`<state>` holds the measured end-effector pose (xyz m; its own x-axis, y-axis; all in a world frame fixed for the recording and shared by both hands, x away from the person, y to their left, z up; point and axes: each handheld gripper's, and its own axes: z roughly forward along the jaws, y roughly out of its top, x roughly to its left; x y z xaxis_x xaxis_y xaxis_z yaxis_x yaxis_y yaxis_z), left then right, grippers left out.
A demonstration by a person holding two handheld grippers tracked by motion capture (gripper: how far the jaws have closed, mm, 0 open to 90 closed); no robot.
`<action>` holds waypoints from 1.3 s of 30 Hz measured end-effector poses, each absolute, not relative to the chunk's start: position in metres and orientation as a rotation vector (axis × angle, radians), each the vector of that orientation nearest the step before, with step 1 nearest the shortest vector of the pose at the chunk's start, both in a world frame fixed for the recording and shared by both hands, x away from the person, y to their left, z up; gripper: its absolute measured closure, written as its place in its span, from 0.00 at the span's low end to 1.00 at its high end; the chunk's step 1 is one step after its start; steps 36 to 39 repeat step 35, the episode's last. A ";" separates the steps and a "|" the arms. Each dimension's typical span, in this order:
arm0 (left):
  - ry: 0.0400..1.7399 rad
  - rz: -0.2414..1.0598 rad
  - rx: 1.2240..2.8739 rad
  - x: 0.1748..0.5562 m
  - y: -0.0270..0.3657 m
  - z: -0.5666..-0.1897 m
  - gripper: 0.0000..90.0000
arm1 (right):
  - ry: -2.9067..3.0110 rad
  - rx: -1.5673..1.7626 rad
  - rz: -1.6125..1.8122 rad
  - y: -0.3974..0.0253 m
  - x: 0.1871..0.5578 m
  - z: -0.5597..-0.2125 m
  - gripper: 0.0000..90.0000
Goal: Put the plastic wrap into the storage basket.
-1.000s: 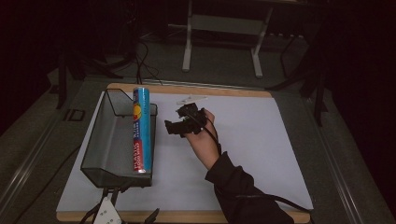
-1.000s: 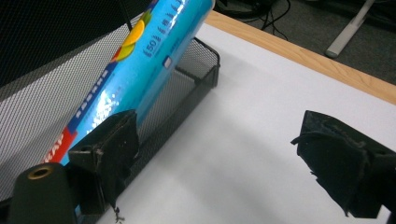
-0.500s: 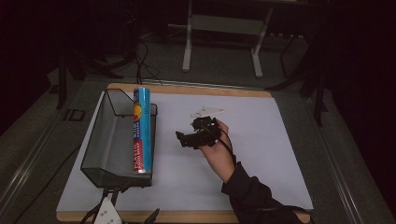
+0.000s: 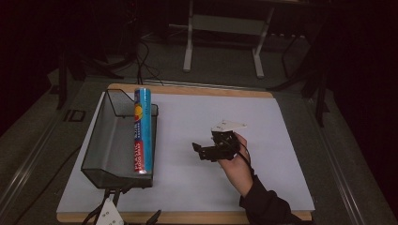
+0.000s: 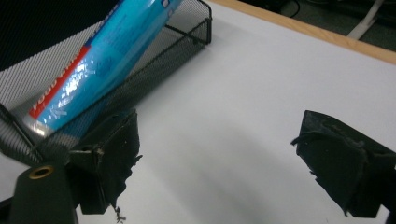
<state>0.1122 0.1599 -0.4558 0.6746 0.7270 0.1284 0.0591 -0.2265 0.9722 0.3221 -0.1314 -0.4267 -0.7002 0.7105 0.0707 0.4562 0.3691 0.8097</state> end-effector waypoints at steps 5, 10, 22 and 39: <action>0.640 0.704 1.708 0.112 0.160 -0.456 0.05 | 2.342 1.039 1.236 -0.146 0.313 -0.433 0.15; 0.637 0.705 1.712 0.112 0.159 -0.456 0.05 | 2.363 1.038 1.210 -0.158 0.305 -0.444 0.15; 0.637 0.702 1.715 0.113 0.159 -0.457 0.05 | 2.345 1.014 1.211 -0.186 0.287 -0.461 0.15; 0.630 0.709 1.715 0.112 0.160 -0.456 0.05 | 2.332 1.016 1.212 -0.190 0.290 -0.474 0.15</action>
